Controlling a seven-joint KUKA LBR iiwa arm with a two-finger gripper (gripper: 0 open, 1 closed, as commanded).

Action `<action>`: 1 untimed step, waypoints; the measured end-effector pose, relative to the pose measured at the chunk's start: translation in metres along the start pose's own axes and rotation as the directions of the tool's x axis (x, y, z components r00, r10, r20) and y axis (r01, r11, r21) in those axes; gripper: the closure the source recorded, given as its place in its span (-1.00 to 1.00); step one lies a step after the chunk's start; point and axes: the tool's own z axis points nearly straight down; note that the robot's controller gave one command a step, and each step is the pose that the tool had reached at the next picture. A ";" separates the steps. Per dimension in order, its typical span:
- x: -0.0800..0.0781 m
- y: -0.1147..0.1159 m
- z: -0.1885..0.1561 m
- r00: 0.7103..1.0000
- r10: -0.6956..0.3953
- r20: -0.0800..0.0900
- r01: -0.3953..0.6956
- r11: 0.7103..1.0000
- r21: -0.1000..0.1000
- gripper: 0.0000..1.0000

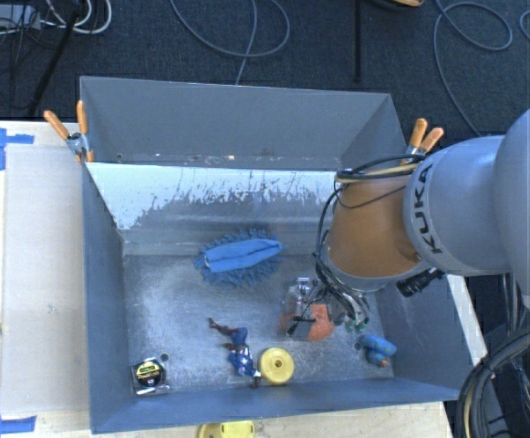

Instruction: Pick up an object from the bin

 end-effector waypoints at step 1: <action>0.004 0.005 -0.040 1.000 0.003 -0.011 -0.003 1.000 0.002 1.00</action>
Offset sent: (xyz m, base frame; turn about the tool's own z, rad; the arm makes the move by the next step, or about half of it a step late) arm -0.0108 -0.0085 0.1846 -0.0084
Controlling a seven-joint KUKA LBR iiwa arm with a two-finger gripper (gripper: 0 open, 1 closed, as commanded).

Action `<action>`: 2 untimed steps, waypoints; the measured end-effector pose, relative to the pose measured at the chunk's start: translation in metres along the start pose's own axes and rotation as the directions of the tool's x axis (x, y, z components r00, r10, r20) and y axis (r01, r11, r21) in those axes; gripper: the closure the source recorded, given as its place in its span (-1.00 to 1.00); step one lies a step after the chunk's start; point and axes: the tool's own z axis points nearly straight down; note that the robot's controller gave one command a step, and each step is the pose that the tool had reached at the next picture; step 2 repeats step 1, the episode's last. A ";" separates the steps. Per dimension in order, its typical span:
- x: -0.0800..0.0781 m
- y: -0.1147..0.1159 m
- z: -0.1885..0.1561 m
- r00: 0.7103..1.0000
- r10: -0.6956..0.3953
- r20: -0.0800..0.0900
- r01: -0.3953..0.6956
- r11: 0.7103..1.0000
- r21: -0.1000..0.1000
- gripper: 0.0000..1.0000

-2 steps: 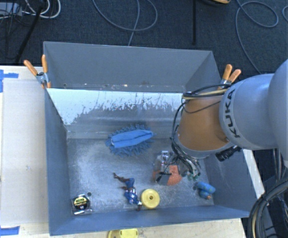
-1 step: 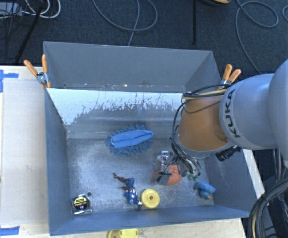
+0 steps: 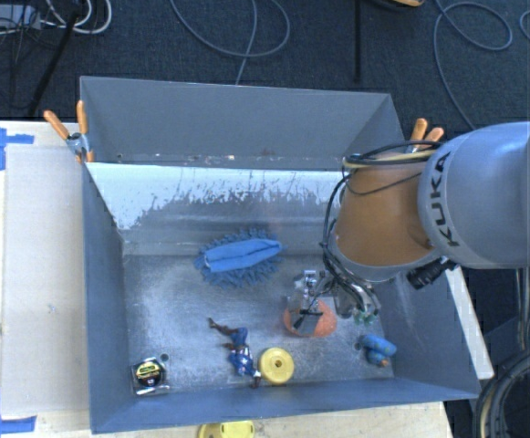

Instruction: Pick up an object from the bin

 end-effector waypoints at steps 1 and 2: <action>0.006 -0.013 -0.145 1.000 -0.011 0.008 0.011 1.000 0.000 1.00; 0.006 -0.013 -0.145 1.000 -0.011 0.008 0.011 1.000 0.000 1.00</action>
Offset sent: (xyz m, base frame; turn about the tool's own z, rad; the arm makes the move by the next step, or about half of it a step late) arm 0.0000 0.0000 0.0000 0.0000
